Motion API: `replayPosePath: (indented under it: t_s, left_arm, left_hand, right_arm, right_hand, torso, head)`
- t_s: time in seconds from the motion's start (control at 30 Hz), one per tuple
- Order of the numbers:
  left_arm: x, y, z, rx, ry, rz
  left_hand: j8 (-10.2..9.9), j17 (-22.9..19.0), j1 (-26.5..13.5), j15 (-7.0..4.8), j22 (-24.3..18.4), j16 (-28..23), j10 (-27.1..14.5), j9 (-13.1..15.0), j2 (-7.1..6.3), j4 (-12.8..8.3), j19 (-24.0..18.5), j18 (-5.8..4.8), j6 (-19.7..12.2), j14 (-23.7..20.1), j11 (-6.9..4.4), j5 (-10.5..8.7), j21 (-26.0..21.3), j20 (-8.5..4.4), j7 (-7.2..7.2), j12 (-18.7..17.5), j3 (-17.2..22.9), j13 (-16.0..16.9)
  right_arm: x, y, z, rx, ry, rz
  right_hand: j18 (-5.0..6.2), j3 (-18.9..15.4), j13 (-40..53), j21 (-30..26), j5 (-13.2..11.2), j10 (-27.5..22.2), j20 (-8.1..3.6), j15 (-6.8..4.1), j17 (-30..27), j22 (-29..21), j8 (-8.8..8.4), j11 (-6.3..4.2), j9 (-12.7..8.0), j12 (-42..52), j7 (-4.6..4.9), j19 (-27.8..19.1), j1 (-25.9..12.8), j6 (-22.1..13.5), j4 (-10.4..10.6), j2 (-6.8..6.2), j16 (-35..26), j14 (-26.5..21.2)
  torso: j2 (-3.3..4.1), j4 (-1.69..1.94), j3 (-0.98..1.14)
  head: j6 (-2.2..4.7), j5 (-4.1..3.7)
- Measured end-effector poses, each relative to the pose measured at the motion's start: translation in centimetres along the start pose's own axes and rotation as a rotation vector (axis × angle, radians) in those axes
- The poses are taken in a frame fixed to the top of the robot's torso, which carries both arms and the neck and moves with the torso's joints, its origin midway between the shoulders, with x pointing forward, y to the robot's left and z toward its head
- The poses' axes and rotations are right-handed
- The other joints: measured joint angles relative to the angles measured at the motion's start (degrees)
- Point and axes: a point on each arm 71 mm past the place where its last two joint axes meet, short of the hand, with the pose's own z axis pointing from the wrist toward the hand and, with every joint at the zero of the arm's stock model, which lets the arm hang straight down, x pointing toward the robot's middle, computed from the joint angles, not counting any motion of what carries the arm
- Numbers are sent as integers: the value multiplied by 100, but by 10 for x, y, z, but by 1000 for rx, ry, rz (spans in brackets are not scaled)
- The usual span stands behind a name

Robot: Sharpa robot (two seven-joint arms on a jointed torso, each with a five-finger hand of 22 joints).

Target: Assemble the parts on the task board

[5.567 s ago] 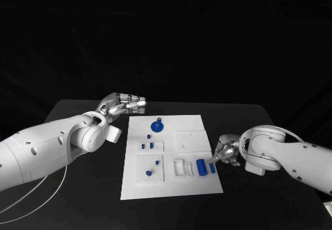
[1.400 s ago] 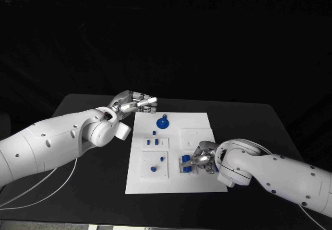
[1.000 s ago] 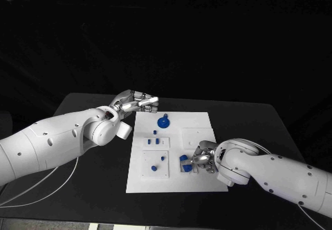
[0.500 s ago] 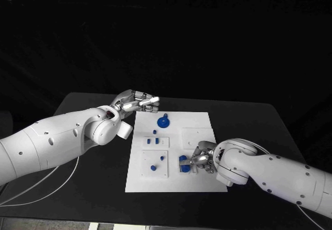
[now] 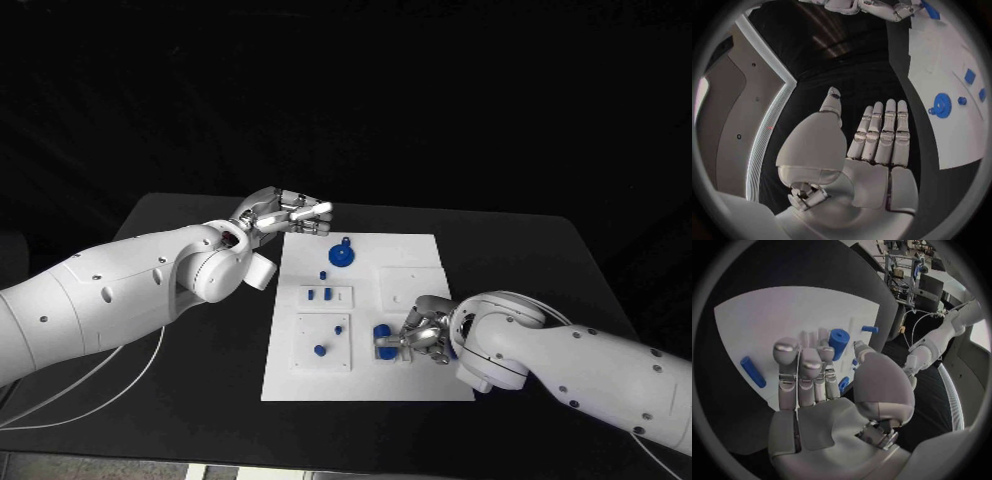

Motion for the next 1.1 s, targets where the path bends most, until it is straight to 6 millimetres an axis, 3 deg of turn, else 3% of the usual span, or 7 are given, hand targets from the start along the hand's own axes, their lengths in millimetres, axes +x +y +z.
replayPosePath:
  t_s: [0.23, 0.47, 0.57, 0.83, 0.97, 1.1]
  left_arm:
    - [-1, 0, 0, -1, -1, 1]
    - [-1, 0, -1, -2, -3, 2]
    - [-2, 0, -1, -2, -4, 2]
    - [-3, 1, -1, -4, -5, 4]
    - [-3, 1, -1, -4, -5, 5]
    - [-3, 1, -2, -4, -5, 6]
  left_hand:
    - [0, 0, 0, 0, 0, 0, 0, 0, 0, 0, 0, 0, 0, 0, 0, 0, 0, 0, 0, 0, 0, 0]
    - [0, 0, 0, 0, 0, 0, 0, 0, 0, 0, 0, 0, 0, 0, 0, 0, 0, 0, 0, 0, 0, 0]
    - [0, 0, 0, 0, 0, 0, 0, 0, 0, 0, 0, 0, 0, 0, 0, 0, 0, 0, 0, 0, 0, 0]
    - [0, 0, 0, 0, 0, 0, 0, 0, 0, 0, 0, 0, 0, 0, 0, 0, 0, 0, 0, 0, 0, 0]
    - [0, 0, 0, 0, 0, 0, 0, 0, 0, 0, 0, 0, 0, 0, 0, 0, 0, 0, 0, 0, 0, 0]
    - [0, 0, 0, 0, 0, 0, 0, 0, 0, 0, 0, 0, 0, 0, 0, 0, 0, 0, 0, 0, 0, 0]
  right_arm:
    - [-4, -5, -5, -10, 1, 3]
    - [-9, -12, -8, -14, 4, -3]
    - [-11, -13, -9, -19, 11, -8]
    - [-11, -14, -11, -28, 30, -18]
    - [-11, -15, -11, -30, 38, -22]
    - [-10, -15, -10, -30, 44, -25]
  right_hand:
    - [1, -54, 20, 0, 0, 0, 0, 0, 8, 0, 0, 0, 0, 0, 0, 0, 140, 0, -6, 36, 0, 0]
    - [0, -151, 26, 0, 0, 0, 0, 0, 13, -1, 0, 0, 7, 0, 0, 0, 323, 0, -166, 36, 0, 0]
    - [0, -237, 26, 0, 3, 0, 0, 0, 13, -1, 0, 0, 23, 0, 0, 0, 437, 0, -259, 104, -20, 0]
    - [0, -243, 25, 0, 378, 0, 0, 0, 8, -1, 0, 0, 61, 0, 0, 0, 495, 0, -568, 162, -23, 0]
    - [0, -245, 25, 0, 579, 0, 0, 0, 8, -1, 0, 0, 60, 26, 0, 0, 523, 0, -738, 268, -23, 0]
    - [0, -211, 21, 0, 605, 0, 0, 0, 0, -1, 0, 0, 52, 27, 0, 0, 472, 0, -876, 378, -23, 0]
  torso:
    - [1, -8, 3]
    - [1, -4, 3]
    - [1, -4, 3]
    - [2, -2, -3]
    - [2, 1, -7]
    - [2, 2, -9]
  head:
    - [4, -10]
    - [6, -15]
    - [7, -15]
    - [2, -3]
    - [-7, 3]
    - [-18, 8]
